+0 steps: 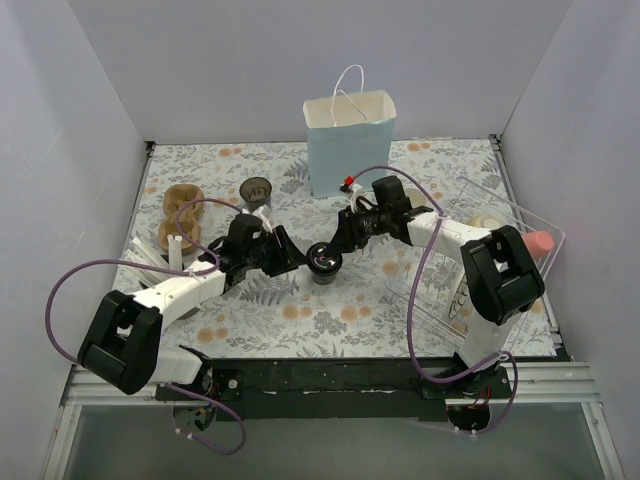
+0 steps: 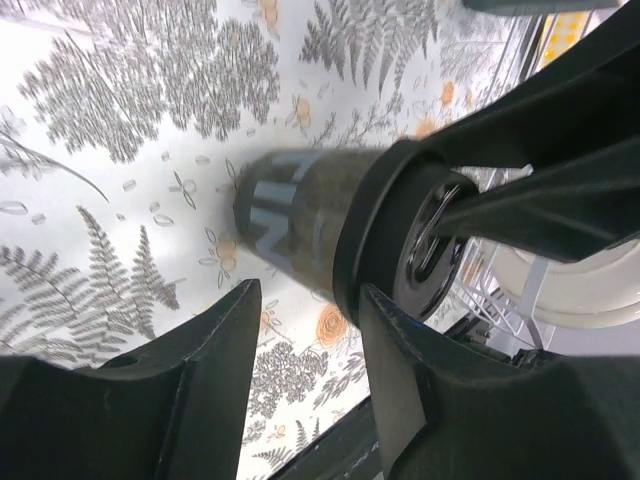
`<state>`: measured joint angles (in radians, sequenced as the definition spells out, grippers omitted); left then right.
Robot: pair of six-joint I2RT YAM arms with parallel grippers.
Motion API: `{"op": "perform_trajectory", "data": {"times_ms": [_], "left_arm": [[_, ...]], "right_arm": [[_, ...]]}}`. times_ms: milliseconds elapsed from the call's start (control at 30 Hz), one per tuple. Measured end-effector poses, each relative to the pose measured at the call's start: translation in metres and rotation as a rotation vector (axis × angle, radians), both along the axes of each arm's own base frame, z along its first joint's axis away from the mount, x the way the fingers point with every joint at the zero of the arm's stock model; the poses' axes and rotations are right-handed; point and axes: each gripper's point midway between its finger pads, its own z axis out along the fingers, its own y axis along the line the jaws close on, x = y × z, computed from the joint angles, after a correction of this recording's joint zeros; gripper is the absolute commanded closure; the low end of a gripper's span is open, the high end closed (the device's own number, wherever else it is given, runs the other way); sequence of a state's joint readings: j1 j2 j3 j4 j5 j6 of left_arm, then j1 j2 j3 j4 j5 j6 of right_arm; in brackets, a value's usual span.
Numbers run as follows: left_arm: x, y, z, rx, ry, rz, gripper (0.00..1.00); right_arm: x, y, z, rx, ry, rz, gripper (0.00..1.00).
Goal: Pack the takeout coffee
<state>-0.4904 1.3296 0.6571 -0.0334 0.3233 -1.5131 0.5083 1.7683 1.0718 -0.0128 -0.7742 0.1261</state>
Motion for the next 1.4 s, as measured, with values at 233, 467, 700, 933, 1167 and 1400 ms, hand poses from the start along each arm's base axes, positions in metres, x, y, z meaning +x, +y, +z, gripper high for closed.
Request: {"op": "perform_trajectory", "data": {"times_ms": [233,467,700,933,1167,1400], "left_arm": [[0.023,0.004,0.026,0.005,-0.109,-0.03,0.61],[0.02,0.003,0.03,0.003,-0.15,-0.099,0.62],[0.013,0.002,0.025,0.006,-0.16,-0.159,0.63],[0.013,-0.003,0.018,-0.007,-0.157,-0.187,0.68],[0.013,-0.007,0.016,-0.049,-0.181,-0.197,0.76],[0.008,-0.003,0.014,-0.088,-0.206,-0.156,0.67]], "right_arm": [[-0.008,0.006,0.002,0.015,0.0,0.06,0.66],[-0.011,0.008,0.003,0.015,0.007,0.099,0.66],[-0.012,0.009,0.003,0.016,0.012,0.111,0.66],[-0.012,0.009,0.003,0.015,0.011,0.111,0.67],[-0.012,0.009,0.003,0.013,0.015,0.111,0.67],[-0.015,0.009,0.0,0.019,0.022,0.116,0.67]]}}
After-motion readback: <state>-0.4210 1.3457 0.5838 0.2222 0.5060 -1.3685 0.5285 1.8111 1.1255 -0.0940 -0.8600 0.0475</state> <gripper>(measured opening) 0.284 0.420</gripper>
